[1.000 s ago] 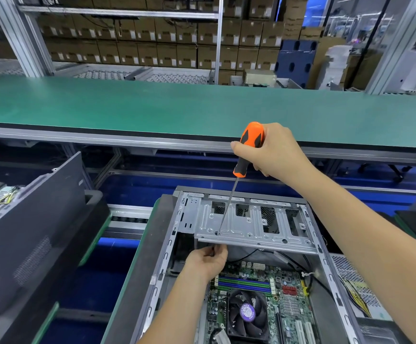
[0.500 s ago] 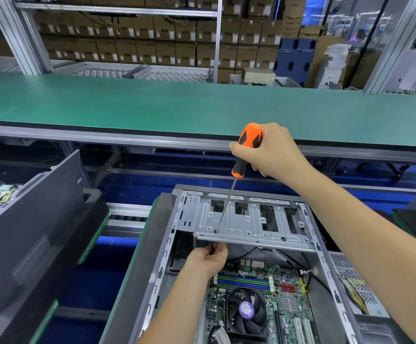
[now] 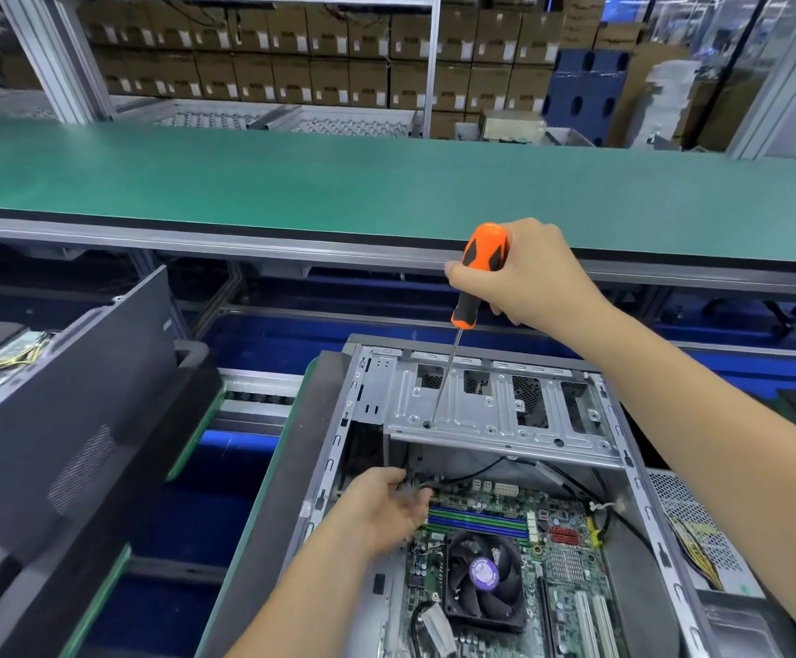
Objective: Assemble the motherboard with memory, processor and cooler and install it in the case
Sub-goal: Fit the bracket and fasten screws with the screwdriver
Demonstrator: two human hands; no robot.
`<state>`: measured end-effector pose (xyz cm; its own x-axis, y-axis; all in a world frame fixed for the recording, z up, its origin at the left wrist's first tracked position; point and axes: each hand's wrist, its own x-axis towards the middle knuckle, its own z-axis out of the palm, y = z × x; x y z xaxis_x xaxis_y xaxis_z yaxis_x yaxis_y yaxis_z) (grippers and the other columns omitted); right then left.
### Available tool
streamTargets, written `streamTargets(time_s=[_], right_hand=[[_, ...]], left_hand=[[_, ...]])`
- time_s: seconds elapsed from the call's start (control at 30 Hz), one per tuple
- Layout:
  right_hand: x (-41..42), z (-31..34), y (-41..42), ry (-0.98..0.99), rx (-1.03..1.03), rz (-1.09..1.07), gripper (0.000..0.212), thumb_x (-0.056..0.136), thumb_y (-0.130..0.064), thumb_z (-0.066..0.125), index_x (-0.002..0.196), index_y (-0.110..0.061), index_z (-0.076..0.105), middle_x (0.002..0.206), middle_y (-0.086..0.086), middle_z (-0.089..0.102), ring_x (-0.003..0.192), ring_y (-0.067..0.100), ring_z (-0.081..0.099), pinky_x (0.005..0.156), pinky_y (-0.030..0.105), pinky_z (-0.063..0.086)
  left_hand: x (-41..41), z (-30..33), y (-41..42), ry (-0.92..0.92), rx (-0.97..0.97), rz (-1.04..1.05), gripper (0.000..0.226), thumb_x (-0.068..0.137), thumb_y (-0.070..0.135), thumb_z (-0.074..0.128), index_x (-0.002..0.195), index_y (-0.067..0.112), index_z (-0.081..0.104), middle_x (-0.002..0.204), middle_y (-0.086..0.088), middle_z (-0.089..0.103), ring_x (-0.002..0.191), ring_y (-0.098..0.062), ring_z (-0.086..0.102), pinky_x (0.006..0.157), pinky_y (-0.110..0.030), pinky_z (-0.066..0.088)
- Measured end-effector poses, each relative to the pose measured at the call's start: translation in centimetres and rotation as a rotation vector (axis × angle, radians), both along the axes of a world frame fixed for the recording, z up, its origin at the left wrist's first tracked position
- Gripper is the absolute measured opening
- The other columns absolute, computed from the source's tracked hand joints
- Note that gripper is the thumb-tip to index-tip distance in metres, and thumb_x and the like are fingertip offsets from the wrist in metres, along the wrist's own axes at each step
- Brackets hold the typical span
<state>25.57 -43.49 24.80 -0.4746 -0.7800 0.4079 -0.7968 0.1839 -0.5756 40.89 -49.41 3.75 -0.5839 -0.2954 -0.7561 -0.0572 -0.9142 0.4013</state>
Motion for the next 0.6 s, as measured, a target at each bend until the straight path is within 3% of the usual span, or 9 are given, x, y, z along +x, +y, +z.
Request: streamTargets(time_s=[0.07, 0.13, 0.17, 0.27, 0.37, 0.47, 0.6], right_hand=[[0.2, -0.6, -0.4, 0.009, 0.012, 0.011, 0.028, 0.081, -0.026, 0.067, 0.064, -0.005, 0.059, 0.043, -0.003, 0.051, 0.035, 0.003, 0.044, 0.037, 0.009, 0.034], [0.4, -1.1, -0.8, 0.021, 0.019, 0.013, 0.028, 0.08, -0.026, 0.067, 0.063, -0.006, 0.058, 0.045, -0.001, 0.052, 0.036, 0.004, 0.044, 0.038, 0.012, 0.036], [0.5, -1.3, -1.0, 0.028, 0.023, 0.012, 0.029, 0.08, -0.027, 0.067, 0.063, -0.006, 0.058, 0.046, 0.001, 0.053, 0.037, 0.005, 0.044, 0.04, 0.015, 0.038], [0.8, -2.0, -1.3, 0.038, 0.03, 0.008, 0.031, 0.08, -0.026, 0.066, 0.062, -0.002, 0.057, 0.041, -0.003, 0.054, 0.037, 0.006, 0.042, 0.041, 0.014, 0.037], [1.1, -2.4, -1.5, 0.051, 0.039, 0.009, 0.033, 0.079, -0.027, 0.065, 0.061, -0.001, 0.056, 0.043, 0.001, 0.057, 0.038, 0.007, 0.04, 0.042, 0.016, 0.038], [1.3, -2.7, -1.7, 0.067, 0.037, 0.004, 0.033, 0.08, -0.028, 0.066, 0.064, 0.0, 0.059, 0.049, 0.009, 0.055, 0.04, 0.009, 0.037, 0.042, 0.014, 0.036], [1.2, -3.1, -1.7, 0.066, 0.049, -0.003, 0.033, 0.08, -0.029, 0.066, 0.067, 0.0, 0.059, 0.051, 0.006, 0.052, 0.04, 0.009, 0.036, 0.04, 0.013, 0.035]], left_hand=[[1.0, -0.2, 0.2, -0.346, -0.601, -0.517, 0.018, 0.1, 0.009, 0.037, 0.111, -0.002, 0.046, 0.091, -0.017, 0.058, 0.064, -0.02, 0.051, 0.056, -0.03, 0.045], [1.9, -0.3, 0.3, -0.656, -1.153, -1.012, 0.024, 0.1, 0.009, 0.036, 0.117, -0.001, 0.049, 0.104, -0.015, 0.061, 0.078, -0.023, 0.058, 0.073, -0.034, 0.048], [2.2, -0.5, 0.2, -0.728, -1.281, -1.141, 0.026, 0.099, 0.008, 0.036, 0.12, 0.0, 0.05, 0.114, -0.015, 0.061, 0.091, -0.026, 0.061, 0.081, -0.035, 0.049], [2.4, -1.5, 0.4, -0.649, -1.399, -1.274, 0.04, 0.1, 0.01, 0.039, 0.14, 0.009, 0.038, 0.135, -0.015, 0.051, 0.118, -0.031, 0.054, 0.097, -0.041, 0.046], [1.6, -2.1, 0.7, -0.561, -1.451, -1.295, 0.058, 0.099, 0.007, 0.039, 0.151, 0.016, 0.015, 0.152, -0.014, 0.025, 0.135, -0.032, 0.036, 0.106, -0.043, 0.038], [0.3, -1.9, 1.0, -0.568, -1.365, -1.403, 0.067, 0.1, 0.006, 0.035, 0.153, 0.01, -0.005, 0.16, -0.013, 0.0, 0.143, -0.032, 0.022, 0.112, -0.04, 0.029], [-0.3, -2.2, 1.1, -0.587, -1.298, -1.497, 0.065, 0.101, 0.006, 0.034, 0.152, 0.009, -0.006, 0.159, -0.017, -0.002, 0.146, -0.033, 0.011, 0.117, -0.041, 0.021]])
